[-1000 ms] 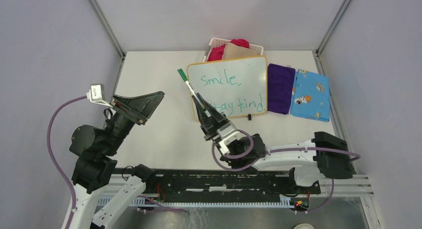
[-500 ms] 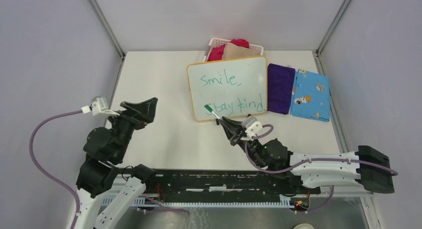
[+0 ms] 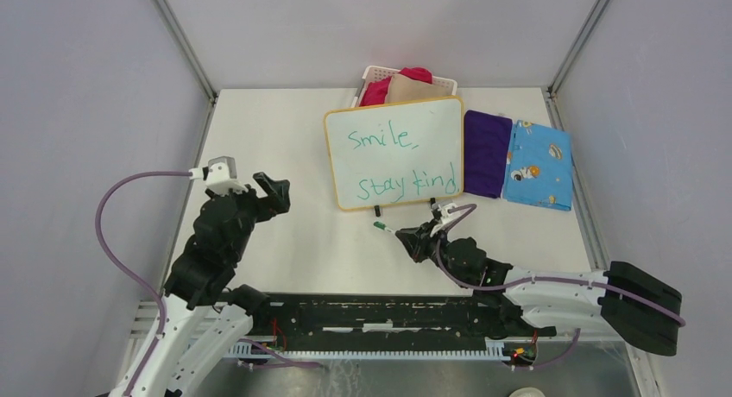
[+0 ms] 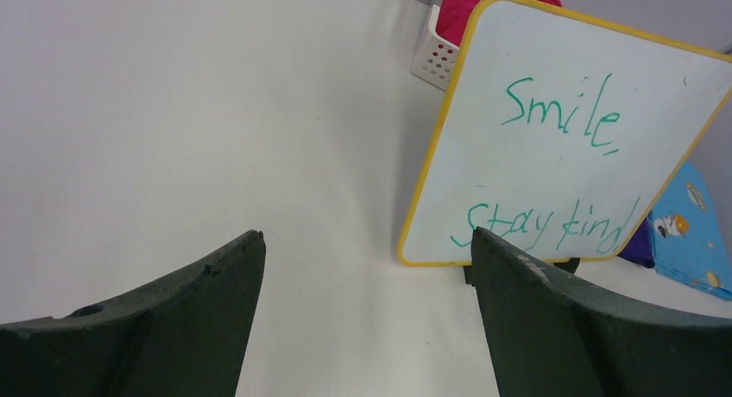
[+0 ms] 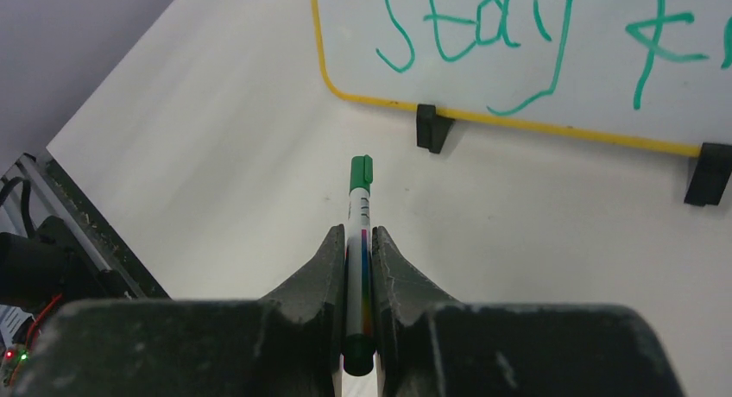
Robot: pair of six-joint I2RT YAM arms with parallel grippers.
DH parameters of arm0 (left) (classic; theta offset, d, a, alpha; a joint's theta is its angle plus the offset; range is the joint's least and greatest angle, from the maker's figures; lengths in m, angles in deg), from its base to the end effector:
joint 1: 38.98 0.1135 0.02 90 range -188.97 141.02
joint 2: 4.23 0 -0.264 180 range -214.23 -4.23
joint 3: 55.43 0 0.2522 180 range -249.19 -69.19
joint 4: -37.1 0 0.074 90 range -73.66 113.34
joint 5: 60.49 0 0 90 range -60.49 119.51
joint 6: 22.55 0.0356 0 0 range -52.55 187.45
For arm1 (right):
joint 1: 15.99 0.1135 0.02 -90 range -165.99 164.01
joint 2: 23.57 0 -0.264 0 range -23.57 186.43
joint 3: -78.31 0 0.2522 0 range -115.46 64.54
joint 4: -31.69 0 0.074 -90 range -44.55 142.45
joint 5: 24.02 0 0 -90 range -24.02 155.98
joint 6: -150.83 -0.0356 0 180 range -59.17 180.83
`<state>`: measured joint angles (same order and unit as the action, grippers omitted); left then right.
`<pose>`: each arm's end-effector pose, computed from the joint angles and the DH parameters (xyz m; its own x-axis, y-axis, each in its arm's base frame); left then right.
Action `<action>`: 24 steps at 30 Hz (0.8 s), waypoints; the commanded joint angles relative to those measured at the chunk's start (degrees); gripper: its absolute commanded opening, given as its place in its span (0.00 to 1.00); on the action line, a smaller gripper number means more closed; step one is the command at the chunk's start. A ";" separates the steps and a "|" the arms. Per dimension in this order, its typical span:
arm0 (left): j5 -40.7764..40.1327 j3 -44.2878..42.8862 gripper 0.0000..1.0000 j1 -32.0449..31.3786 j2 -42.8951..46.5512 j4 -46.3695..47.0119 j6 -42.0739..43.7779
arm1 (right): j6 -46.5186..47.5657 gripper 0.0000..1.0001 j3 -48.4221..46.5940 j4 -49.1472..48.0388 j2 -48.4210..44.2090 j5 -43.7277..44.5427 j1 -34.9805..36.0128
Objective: Write a sentence on the whiteboard
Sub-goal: Place the whiteboard marker at the center of the board.
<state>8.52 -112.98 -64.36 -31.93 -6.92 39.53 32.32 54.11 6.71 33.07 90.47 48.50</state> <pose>0.1039 -0.0352 0.3355 -0.2359 -0.3720 -0.8978 -0.0272 0.9260 -0.3765 0.0965 0.1680 0.1849 -0.3567 0.2612 -0.8970 -0.5395 0.7263 0.4260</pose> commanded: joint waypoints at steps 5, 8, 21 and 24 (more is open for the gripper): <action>-1.60 2.42 0.93 -0.06 0.59 4.63 9.11 | -9.64 0.00 -1.18 2.62 7.68 -9.16 -5.03; -0.34 4.03 0.93 -0.05 1.60 5.40 8.98 | -9.86 0.04 -0.83 2.93 8.94 -9.47 -5.55; 0.47 4.48 0.97 -0.06 -1.39 6.68 4.43 | -9.69 0.44 0.88 12.01 6.48 -3.93 -7.73; -0.11 4.37 0.99 -0.09 -1.86 6.68 3.19 | -9.73 0.50 1.66 14.43 4.17 -2.22 -8.31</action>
<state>8.84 -108.21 -64.36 -33.22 -3.51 45.67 23.03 54.89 18.53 40.41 84.68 40.94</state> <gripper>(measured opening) 0.984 0.471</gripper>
